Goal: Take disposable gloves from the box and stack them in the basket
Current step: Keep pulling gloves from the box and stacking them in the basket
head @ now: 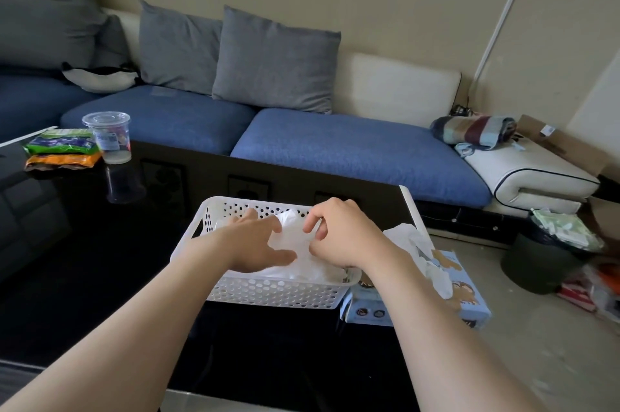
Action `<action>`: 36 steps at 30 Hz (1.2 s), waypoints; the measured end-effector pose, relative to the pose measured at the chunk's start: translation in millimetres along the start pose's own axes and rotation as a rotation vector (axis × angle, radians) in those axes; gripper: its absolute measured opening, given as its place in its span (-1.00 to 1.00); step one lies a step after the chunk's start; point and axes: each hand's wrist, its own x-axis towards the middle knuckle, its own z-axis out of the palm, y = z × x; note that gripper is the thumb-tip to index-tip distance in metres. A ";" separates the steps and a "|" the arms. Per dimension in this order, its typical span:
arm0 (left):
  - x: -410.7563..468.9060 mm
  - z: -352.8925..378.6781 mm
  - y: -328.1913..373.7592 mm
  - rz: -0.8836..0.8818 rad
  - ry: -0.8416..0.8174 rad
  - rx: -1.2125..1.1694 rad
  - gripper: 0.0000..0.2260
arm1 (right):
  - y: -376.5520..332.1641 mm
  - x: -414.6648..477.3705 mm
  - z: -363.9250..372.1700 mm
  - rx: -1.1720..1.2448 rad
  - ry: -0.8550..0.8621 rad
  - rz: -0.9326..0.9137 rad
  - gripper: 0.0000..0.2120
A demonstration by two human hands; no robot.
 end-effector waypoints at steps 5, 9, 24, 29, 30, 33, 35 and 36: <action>6.8 5.9 -0.9 -0.013 -0.075 -0.020 -0.21 | 7.9 4.6 8.1 -0.007 0.143 -0.020 -0.72; 10.4 9.6 -2.7 -0.044 -0.130 0.003 -0.13 | 6.1 2.0 7.5 -0.107 0.142 -0.051 -0.68; 10.8 14.0 15.7 -0.063 -0.139 0.075 -0.12 | -9.0 5.6 16.2 -0.282 -0.254 0.070 -0.53; 14.4 8.8 14.2 -0.060 -0.127 -0.006 -0.20 | -7.6 12.5 25.3 -0.311 -0.260 0.063 -0.56; 14.1 7.9 14.3 -0.053 -0.105 -0.019 -0.28 | -8.2 10.4 24.2 -0.322 -0.254 0.040 -0.65; 10.6 5.5 21.4 0.020 0.032 -0.002 -0.61 | -7.3 1.9 17.8 -0.333 -0.194 -0.001 -0.82; 7.9 2.9 27.6 0.087 0.172 0.031 -0.75 | -2.3 -3.9 10.5 -0.297 -0.157 -0.036 -0.71; 8.7 2.1 28.7 0.109 0.224 0.041 -0.80 | 0.0 -6.7 5.3 -0.240 -0.134 -0.046 -0.64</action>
